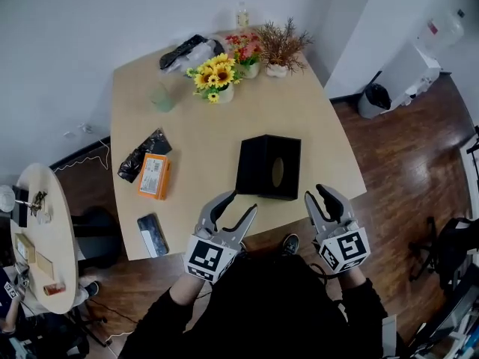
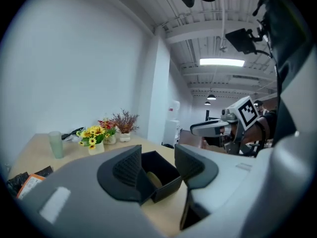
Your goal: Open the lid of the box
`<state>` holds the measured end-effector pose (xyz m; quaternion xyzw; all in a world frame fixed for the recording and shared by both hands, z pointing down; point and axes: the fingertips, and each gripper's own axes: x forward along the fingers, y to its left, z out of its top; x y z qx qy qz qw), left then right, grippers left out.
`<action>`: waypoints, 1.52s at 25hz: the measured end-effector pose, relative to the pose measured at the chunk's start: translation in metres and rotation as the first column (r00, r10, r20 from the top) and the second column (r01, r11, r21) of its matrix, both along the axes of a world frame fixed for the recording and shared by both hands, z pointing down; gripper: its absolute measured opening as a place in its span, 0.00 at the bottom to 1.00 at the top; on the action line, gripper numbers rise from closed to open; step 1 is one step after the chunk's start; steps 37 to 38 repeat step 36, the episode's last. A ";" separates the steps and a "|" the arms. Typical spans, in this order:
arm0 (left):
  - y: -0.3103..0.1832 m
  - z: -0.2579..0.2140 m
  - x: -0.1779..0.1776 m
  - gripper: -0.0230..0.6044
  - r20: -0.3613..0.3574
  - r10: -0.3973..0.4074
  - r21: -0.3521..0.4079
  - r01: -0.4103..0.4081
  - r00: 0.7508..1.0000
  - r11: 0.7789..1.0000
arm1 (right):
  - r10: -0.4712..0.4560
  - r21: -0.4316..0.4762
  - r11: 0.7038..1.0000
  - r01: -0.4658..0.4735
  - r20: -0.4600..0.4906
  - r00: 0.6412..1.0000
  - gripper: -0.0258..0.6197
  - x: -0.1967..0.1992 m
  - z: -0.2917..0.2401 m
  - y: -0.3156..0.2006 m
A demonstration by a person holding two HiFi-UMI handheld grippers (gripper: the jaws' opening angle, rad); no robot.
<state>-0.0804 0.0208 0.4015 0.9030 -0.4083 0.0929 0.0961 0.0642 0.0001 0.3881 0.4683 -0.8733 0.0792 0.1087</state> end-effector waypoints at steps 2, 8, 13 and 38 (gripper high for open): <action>-0.001 -0.006 0.008 0.34 0.002 -0.008 0.008 0.008 1.000 1.000 | -0.010 0.034 0.999 0.010 0.015 1.000 0.20 0.004 -0.010 -0.002; -0.002 -0.021 0.036 0.34 -0.004 -0.044 0.023 0.044 0.999 0.999 | -0.078 0.117 0.990 0.080 -0.015 0.997 0.22 0.012 -0.025 -0.007; -0.002 -0.024 0.051 0.34 0.010 -0.059 0.020 0.059 0.998 0.998 | -0.111 0.152 0.982 0.110 -0.005 0.994 0.20 0.016 -0.030 -0.007; -0.005 -0.019 0.065 0.34 0.066 -0.068 0.034 0.066 0.995 0.997 | -0.138 0.141 0.980 0.141 -0.031 0.990 0.20 0.029 -0.026 -0.013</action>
